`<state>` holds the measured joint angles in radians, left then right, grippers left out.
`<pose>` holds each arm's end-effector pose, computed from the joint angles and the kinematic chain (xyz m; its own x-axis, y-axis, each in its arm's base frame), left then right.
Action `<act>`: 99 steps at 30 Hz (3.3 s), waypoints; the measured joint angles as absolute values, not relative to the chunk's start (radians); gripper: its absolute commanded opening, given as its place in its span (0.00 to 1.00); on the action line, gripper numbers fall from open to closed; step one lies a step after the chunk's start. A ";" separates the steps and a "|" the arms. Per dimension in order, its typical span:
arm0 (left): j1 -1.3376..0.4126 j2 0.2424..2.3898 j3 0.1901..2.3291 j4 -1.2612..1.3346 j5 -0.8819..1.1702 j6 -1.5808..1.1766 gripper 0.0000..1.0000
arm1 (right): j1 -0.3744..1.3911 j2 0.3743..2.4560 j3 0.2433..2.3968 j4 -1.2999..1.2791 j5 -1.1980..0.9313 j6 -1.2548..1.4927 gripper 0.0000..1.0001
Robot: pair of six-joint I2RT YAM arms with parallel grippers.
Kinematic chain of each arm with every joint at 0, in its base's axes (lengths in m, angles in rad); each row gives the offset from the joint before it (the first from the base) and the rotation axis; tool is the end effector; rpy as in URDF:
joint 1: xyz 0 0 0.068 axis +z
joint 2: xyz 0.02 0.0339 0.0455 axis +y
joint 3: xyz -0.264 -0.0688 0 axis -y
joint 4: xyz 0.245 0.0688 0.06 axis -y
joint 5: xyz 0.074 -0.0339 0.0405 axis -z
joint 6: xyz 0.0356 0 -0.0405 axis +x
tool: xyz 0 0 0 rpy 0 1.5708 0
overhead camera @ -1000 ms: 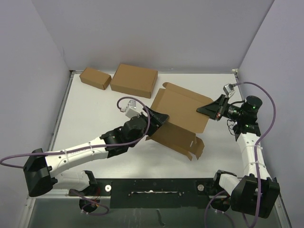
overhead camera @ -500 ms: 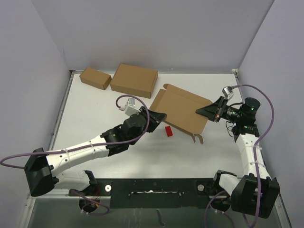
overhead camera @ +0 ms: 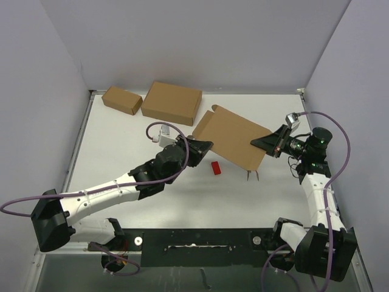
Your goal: Fold the paper box
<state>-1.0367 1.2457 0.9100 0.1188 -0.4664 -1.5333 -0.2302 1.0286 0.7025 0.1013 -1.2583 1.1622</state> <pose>0.1615 -0.2415 0.3168 -0.5490 -0.8251 -0.1333 -0.0890 0.2163 -0.9723 0.2199 -0.0167 0.2991 -0.8507 0.4891 -0.1927 -0.1318 0.1563 0.9789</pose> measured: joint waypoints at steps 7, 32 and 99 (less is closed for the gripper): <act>-1.080 1.246 0.867 0.130 -0.420 -1.569 0.58 | -0.230 1.017 0.702 0.134 -1.266 1.180 0.00; -1.236 1.438 0.954 0.260 -0.521 -1.639 0.44 | -0.236 0.994 0.658 0.156 -1.240 1.187 0.00; -0.928 0.646 0.390 0.125 -0.096 -0.514 0.85 | -0.302 0.920 1.045 -0.735 -1.249 -0.067 0.00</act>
